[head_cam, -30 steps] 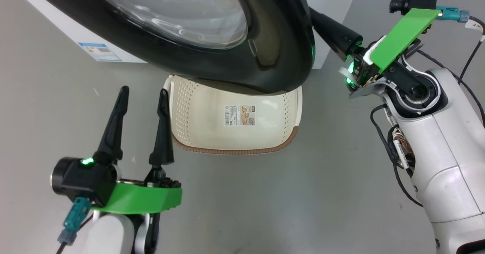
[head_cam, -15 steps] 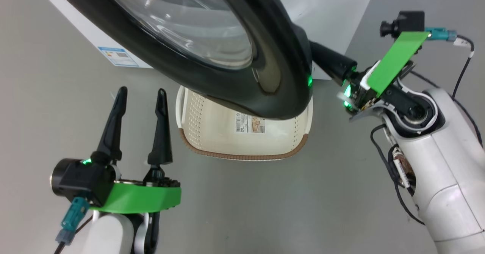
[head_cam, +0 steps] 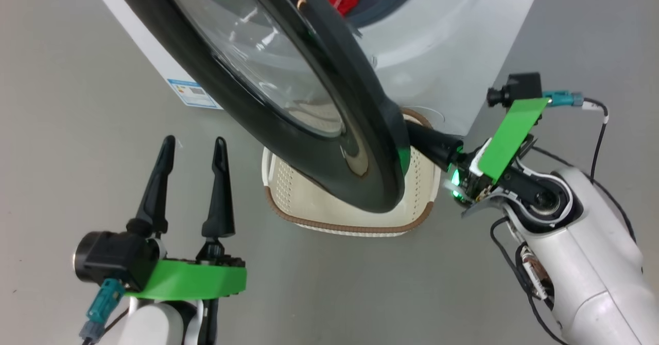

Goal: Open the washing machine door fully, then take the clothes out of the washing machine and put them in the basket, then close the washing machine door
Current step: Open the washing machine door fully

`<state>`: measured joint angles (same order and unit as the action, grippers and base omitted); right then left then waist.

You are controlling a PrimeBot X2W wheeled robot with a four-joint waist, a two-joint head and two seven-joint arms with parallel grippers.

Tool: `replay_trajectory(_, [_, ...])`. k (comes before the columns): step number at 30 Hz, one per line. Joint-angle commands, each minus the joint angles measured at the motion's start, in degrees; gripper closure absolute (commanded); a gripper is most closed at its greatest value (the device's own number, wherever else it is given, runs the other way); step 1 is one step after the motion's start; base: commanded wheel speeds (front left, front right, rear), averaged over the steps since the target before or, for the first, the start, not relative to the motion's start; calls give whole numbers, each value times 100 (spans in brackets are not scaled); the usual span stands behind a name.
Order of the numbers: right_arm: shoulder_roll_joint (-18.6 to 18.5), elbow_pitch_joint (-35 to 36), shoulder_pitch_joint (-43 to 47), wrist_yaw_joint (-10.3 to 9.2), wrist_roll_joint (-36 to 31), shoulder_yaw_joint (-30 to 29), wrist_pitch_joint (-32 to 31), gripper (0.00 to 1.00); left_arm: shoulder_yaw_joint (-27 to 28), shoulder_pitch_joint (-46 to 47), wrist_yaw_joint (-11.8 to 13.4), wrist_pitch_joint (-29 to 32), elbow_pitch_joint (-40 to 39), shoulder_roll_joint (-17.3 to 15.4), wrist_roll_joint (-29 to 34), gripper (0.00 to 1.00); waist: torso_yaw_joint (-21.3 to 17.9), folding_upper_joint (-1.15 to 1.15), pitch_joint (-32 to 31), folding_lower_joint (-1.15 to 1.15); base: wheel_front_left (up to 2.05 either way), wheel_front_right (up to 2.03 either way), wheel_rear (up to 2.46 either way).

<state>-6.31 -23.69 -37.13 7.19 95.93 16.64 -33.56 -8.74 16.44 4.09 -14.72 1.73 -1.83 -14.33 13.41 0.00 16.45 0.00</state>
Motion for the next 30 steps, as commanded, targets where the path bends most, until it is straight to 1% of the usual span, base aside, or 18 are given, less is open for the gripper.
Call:
replay_trajectory(1, [107, 212, 93, 30, 76, 127, -37, 100, 182, -43, 40, -28, -121, -105, -47, 0, 94, 0, -106, 0, 0, 0, 0])
replay_trajectory(20, [68, 449, 627, 30, 422, 726, 23, 100, 155, -391, 61, -28, -65, -105, -70, 0, 630, 0, -660, 0, 0, 0, 0])
replay_trajectory(30, [-87, 642, 802, 30, 681, 1140, 168, 100, 147, -506, 71, -28, -69, -105, -112, 0, 922, 0, -800, 0, 0, 0, 0])
